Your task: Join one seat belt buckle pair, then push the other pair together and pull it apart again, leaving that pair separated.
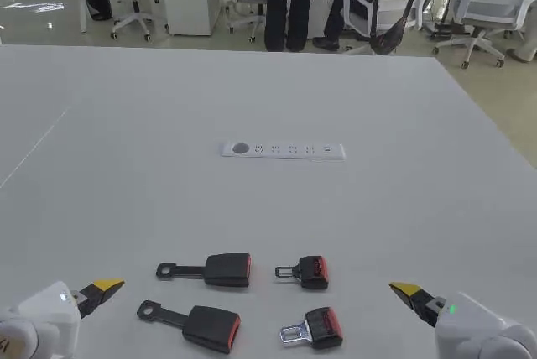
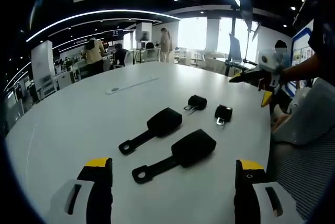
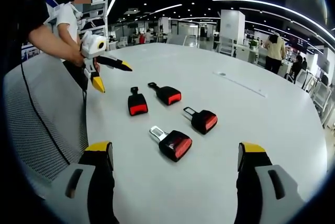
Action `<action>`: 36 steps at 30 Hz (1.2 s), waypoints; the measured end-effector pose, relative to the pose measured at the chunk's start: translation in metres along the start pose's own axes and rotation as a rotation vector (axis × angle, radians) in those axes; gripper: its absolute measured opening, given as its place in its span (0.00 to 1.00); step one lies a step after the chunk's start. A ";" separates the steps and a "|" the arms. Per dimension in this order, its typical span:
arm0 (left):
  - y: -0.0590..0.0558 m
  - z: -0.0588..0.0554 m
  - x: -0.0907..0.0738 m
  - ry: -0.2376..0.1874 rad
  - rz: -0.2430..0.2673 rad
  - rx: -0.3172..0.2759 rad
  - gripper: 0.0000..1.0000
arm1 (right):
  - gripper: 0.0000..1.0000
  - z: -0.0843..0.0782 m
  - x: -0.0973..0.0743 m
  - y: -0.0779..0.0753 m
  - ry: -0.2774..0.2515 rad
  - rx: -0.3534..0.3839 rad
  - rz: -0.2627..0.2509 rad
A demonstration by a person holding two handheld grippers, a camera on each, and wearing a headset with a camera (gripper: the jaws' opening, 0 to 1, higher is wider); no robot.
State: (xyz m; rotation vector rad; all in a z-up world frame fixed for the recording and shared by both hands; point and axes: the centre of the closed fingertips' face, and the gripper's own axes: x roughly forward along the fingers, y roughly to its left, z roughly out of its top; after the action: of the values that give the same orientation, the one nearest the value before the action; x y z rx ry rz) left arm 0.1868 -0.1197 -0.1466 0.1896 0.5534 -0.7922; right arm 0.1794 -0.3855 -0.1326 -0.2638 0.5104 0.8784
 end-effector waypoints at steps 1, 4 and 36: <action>0.000 0.000 0.000 0.000 0.000 0.000 0.99 | 0.99 0.000 0.000 0.000 0.000 0.000 0.000; 0.000 -0.001 0.000 0.001 0.000 0.000 0.99 | 0.99 0.001 0.000 0.000 -0.002 -0.002 -0.002; -0.004 0.003 0.000 -0.004 -0.009 0.007 0.99 | 0.99 0.003 -0.001 0.001 0.003 -0.018 0.001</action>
State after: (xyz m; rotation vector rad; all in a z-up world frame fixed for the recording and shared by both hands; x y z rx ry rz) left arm 0.1850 -0.1231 -0.1440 0.1921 0.5479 -0.8029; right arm 0.1784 -0.3842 -0.1297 -0.2812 0.5059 0.8842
